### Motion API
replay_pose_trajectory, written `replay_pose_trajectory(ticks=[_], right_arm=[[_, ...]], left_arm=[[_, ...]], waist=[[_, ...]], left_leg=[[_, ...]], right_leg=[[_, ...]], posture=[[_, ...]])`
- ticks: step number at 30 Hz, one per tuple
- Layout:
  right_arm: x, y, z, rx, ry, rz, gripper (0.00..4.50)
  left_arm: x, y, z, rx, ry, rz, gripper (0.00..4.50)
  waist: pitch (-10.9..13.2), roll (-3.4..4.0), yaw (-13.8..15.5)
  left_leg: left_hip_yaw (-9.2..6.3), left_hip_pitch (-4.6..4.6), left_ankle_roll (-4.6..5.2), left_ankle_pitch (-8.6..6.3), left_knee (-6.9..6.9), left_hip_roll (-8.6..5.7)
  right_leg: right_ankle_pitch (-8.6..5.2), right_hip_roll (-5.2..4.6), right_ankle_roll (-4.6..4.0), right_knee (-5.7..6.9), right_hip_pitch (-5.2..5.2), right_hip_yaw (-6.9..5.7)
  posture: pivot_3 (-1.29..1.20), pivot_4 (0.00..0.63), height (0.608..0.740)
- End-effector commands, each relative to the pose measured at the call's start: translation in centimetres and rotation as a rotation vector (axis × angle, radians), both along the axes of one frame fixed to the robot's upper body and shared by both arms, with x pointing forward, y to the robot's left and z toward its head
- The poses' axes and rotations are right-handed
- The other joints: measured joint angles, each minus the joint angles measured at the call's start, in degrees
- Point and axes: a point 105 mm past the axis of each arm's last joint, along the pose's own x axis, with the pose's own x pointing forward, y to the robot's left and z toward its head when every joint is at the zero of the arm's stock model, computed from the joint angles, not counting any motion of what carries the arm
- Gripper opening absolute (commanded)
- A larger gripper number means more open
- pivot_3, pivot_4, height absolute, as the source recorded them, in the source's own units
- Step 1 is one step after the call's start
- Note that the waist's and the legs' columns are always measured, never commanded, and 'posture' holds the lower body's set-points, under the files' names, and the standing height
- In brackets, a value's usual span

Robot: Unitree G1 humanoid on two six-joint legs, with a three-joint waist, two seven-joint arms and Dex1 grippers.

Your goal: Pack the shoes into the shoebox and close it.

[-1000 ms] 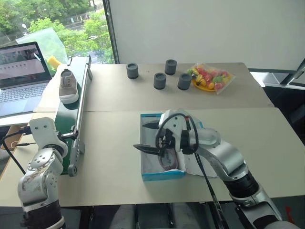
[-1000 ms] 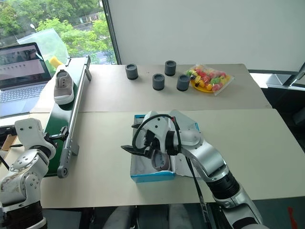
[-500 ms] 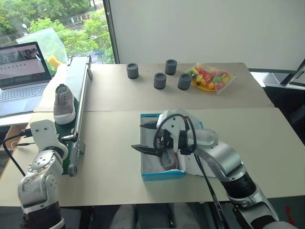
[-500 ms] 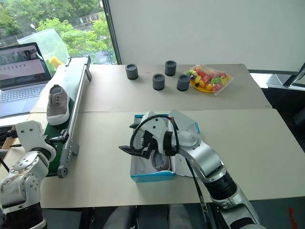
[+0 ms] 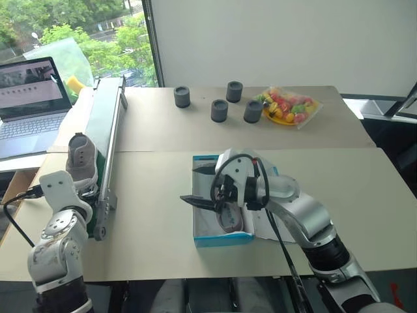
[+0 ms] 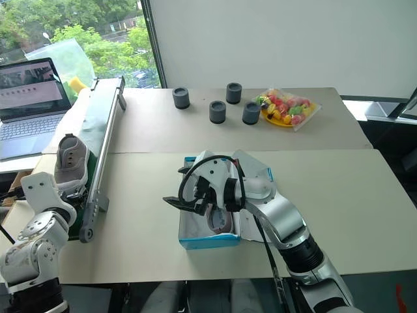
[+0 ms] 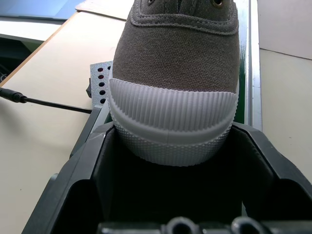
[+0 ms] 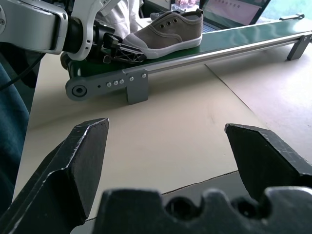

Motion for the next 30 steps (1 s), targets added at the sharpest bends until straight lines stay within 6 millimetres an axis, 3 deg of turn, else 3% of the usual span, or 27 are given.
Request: replay_pose_trajectory(ticks=[1, 4, 8, 11, 15, 18, 21, 24, 30], right_arm=[[-0.1, 0.0, 1.3, 0.037, -0.031, -0.002, 4.5], [0.1, -0.1, 1.2, 0.036, -0.032, -0.015, 4.5], [1.0, -0.3, 1.2, 0.042, -0.026, -0.058, 4.5], [2.2, -0.5, 1.4, 0.078, 0.018, -0.128, 4.5], [6.1, -1.7, 2.0, 0.267, 0.338, -0.338, 4.5], [7.5, -1.9, 4.3, 0.62, 0.716, -0.299, 4.5], [7.9, -1.6, 5.3, 0.788, 0.947, -0.205, 4.5], [7.6, -1.0, 6.7, 0.861, 1.042, -0.114, 4.5], [7.0, -0.3, 7.2, 0.847, 1.069, -0.099, 4.5]], left_arm=[[0.5, -0.2, 1.4, 0.042, -0.039, -0.008, 2.66], [0.7, -0.4, 2.3, 0.075, -0.078, 0.0, 2.66], [1.0, -0.8, 5.9, 0.271, -0.209, 0.031, 2.66], [1.2, -3.0, 8.8, 0.453, -0.346, 0.001, 2.66], [1.7, -7.5, 9.7, 0.532, -0.444, -0.14, 2.66], [2.1, -11.6, 9.0, 0.473, -0.478, -0.299, 2.66], [2.0, -15.8, 8.4, 0.355, -0.516, -0.466, 2.66], [1.8, -19.9, 8.4, 0.257, -0.556, -0.634, 2.66], [2.2, -24.9, 8.9, 0.077, -0.565, -0.858, 2.66]], waist=[[0.0, 0.0, 0.16], [0.0, 0.0, 0.5], [0.0, -0.04, 0.85], [0.01, -0.06, 0.91], [0.0, -0.06, 0.94], [0.01, -0.06, 0.87], [0.0, -0.04, 0.76], [0.0, -0.04, 0.99], [0.01, -0.02, -0.15]], left_leg=[[0.0, 0.0, 0.0, 0.0, 0.0, 0.0], [0.0, 0.01, 0.0, 0.0, 0.0, 0.0], [0.01, -0.02, -0.01, 0.01, 0.01, -0.01], [0.01, -0.06, -0.02, 0.0, 0.0, -0.01], [0.02, -0.04, -0.03, 0.0, 0.0, -0.01], [0.02, -0.05, -0.04, 0.0, -0.01, 0.08], [0.02, -0.12, -0.03, 0.0, -0.07, 0.17], [0.08, -0.31, -0.03, -0.01, -0.09, 0.13], [0.36, -0.41, 0.0, 0.0, -0.07, 0.04]], right_leg=[[0.0, 0.0, 0.0, 0.0, 0.0, 0.0], [0.0, 0.0, 0.0, 0.0, 0.0, 0.0], [0.0, 0.0, -0.01, -0.01, -0.01, 0.0], [0.01, 0.0, -0.01, -0.03, -0.04, 0.0], [0.03, -0.06, -0.05, -0.03, -0.03, 0.03], [0.07, -0.04, -0.09, 0.0, -0.06, 0.06], [0.07, -0.01, -0.09, -0.01, -0.12, 0.04], [0.08, -0.04, -0.06, -0.01, -0.13, -0.09], [0.08, 0.04, -0.05, 0.02, -0.2, -0.06]], posture=[[0.0, 0.15, 0.74], [0.0, 0.15, 0.74], [0.0, 0.15, 0.74], [0.0, 0.15, 0.74], [0.0, 0.15, 0.74], [0.0, 0.15, 0.74], [0.0, 0.15, 0.74], [0.0, 0.15, 0.74], [0.0, 0.15, 0.74]])
